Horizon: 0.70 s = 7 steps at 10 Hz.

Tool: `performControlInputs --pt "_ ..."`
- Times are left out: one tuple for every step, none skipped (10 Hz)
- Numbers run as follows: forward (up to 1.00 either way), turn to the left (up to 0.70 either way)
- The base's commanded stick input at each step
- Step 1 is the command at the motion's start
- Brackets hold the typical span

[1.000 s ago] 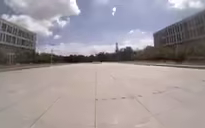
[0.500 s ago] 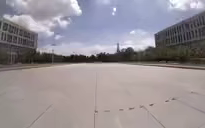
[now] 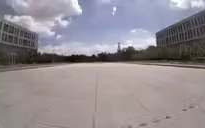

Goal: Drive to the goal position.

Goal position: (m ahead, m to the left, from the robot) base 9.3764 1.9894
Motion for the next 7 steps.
performControlInputs --pt "0.7 0.02" --pt "0.7 0.02" --pt "0.7 0.02" --pt "0.7 0.02" --pt "0.7 0.02" --pt "0.7 0.02" --pt "0.7 0.02"
